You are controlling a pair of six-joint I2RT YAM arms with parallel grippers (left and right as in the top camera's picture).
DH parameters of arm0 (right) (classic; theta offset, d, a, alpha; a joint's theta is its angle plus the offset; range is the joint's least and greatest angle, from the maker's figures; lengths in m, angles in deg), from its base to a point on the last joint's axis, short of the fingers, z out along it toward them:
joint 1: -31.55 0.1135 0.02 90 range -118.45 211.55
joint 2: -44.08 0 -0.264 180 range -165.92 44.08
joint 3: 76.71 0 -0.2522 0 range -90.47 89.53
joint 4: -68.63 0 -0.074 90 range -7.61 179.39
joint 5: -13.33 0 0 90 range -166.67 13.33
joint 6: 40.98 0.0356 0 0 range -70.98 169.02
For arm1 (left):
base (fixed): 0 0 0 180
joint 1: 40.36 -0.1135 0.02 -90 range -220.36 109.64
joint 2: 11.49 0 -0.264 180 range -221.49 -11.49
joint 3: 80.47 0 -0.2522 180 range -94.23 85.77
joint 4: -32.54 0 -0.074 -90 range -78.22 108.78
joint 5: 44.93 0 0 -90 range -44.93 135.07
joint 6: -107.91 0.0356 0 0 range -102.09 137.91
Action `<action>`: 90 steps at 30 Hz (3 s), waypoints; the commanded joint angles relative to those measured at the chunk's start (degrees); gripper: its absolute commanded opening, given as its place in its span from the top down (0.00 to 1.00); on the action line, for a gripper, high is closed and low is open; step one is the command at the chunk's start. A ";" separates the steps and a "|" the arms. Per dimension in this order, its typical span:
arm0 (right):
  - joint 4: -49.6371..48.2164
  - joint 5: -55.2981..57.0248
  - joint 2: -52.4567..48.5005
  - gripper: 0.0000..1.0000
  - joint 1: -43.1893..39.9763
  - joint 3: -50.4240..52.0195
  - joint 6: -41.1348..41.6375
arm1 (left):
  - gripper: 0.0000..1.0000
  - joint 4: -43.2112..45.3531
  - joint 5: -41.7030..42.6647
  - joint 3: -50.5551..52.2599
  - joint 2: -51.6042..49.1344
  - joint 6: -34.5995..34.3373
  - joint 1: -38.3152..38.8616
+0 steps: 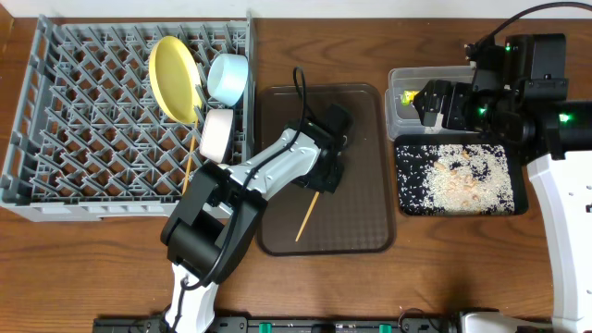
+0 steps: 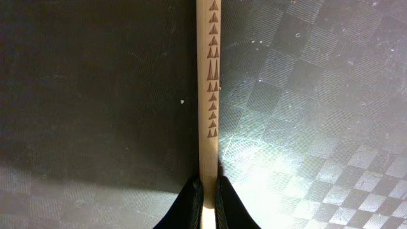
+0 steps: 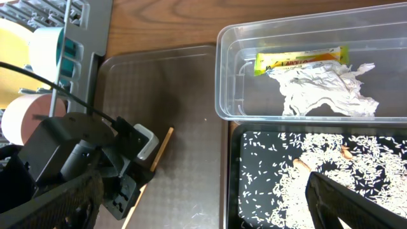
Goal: Sort waste into correct bins and load items into the dishwasher
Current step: 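Lift the second chopstick and carry it over the dish rack, then lower the chopstick into the rack beside the first, release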
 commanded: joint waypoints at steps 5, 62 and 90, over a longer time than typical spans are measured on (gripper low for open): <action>0.09 0.13 -0.13 0.01 -0.66 -0.13 0.57 | 0.92 -3.21 -0.35 -3.78 2.99 0.57 -1.84; 0.09 0.13 -0.13 0.01 -0.66 -0.13 0.57 | 0.92 -11.93 -11.10 -7.26 10.82 21.97 -39.50; 0.09 0.13 -0.13 0.01 -0.66 -0.13 0.57 | 0.39 -23.06 -10.62 -8.68 33.27 10.29 -36.79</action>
